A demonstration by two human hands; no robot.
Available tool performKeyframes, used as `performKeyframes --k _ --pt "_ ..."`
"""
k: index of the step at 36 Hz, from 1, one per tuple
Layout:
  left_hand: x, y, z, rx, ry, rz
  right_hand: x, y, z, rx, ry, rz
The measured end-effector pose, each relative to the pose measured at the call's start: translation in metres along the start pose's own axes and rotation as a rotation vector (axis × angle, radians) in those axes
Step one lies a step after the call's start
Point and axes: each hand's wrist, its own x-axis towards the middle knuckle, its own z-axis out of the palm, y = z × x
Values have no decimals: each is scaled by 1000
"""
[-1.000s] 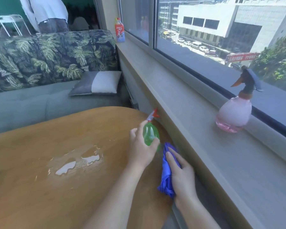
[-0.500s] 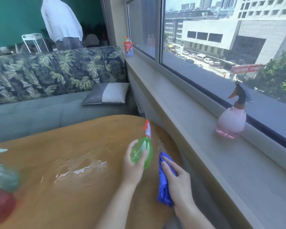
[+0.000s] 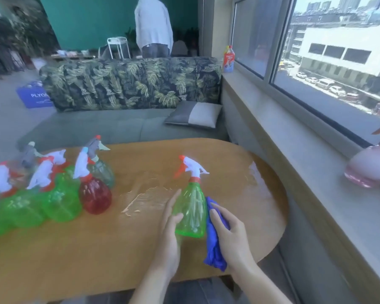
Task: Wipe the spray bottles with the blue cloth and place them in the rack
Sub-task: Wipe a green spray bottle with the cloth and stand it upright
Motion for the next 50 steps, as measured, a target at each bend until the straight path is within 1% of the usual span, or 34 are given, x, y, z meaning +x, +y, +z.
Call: performKeyframes --k 2,6,8,10,12,16,19,21,25,29,32,33,35,38,42,43,44,46,48,50 --pt "-8 3 -9 0 6 6 -9 1 10 -30 -37 -14" --pt "-14 4 -25 25 95 -13 -19 11 23 -195 -149 -2" --pt "-14 3 -33 41 114 -34 -15 14 23 -288 -148 -36" --pt "-15 3 -39 46 110 -49 -6 6 22 -351 -95 -143" --pt "-15 1 -43 47 107 -60 5 -9 25 -420 -88 -268" --pt "-14 -2 -48 37 104 -31 33 -24 45 -757 -146 -465" --pt "-12 -5 -50 108 91 41 45 -13 60 -982 -146 -518" --pt "-11 -6 -51 144 95 76 42 -2 65 -1017 -137 -592" --pt "-13 -6 -51 153 108 118 34 10 62 -974 -161 -746" --pt "-15 -4 -52 90 159 97 27 14 62 -994 -214 -882" --pt "-15 -6 -51 12 190 73 18 15 63 -967 -299 -971" --pt "-16 -7 -52 1 189 71 14 15 63 -960 -338 -975" --pt "-16 -8 -52 -18 175 71 8 14 62 -929 -410 -914" --pt "-18 -7 -52 -34 168 93 3 11 60 -807 -485 -748" --pt "-19 -5 -52 -43 190 77 3 -6 58 -629 -614 -460" --pt "-19 -5 -53 -41 195 71 6 -12 58 -572 -607 -426" --pt "-18 -5 -55 -42 194 66 10 -17 58 -517 -565 -417" --pt "-17 -5 -56 -47 172 50 22 -25 60 -470 -438 -426" --pt "-17 -6 -56 -40 149 42 34 -27 63 -553 -348 -480" --pt "-17 -9 -56 -22 143 38 41 -19 70 -736 -305 -539"
